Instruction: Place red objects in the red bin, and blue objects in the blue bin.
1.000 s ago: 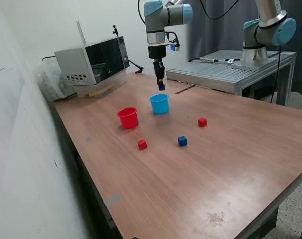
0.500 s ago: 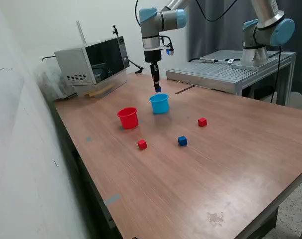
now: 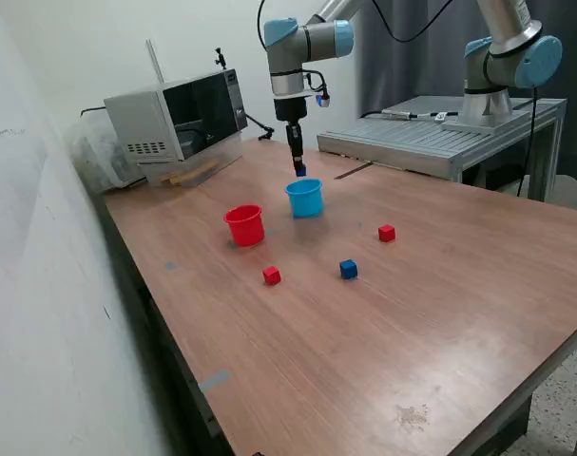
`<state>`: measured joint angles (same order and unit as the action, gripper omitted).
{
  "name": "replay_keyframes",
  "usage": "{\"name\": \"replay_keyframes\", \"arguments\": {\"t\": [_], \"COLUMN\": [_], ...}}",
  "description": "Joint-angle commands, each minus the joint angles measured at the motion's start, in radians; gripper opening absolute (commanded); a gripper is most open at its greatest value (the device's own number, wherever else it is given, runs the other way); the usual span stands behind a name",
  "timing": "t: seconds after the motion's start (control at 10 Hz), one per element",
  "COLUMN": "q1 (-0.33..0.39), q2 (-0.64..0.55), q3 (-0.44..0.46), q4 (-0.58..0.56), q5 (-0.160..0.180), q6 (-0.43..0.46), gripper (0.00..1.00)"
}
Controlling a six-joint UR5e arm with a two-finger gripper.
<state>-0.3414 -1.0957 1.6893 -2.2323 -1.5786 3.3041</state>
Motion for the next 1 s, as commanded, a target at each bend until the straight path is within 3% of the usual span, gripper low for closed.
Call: {"name": "replay_keyframes", "arguments": {"t": [0.0, 0.5, 0.7, 0.9], "q1": [-0.001, -0.015, 0.031, 0.120], "q2": [0.000, -0.039, -0.134, -0.229], "q3": [0.003, -0.008, -0.071, -0.129], "q4": [-0.001, 0.037, 0.219, 0.308], "q5": [-0.003, -0.009, -0.008, -0.005], "q6": [0.000, -0.011, -0.024, -0.054], "gripper": [1.00, 1.00, 1.00, 1.00]}}
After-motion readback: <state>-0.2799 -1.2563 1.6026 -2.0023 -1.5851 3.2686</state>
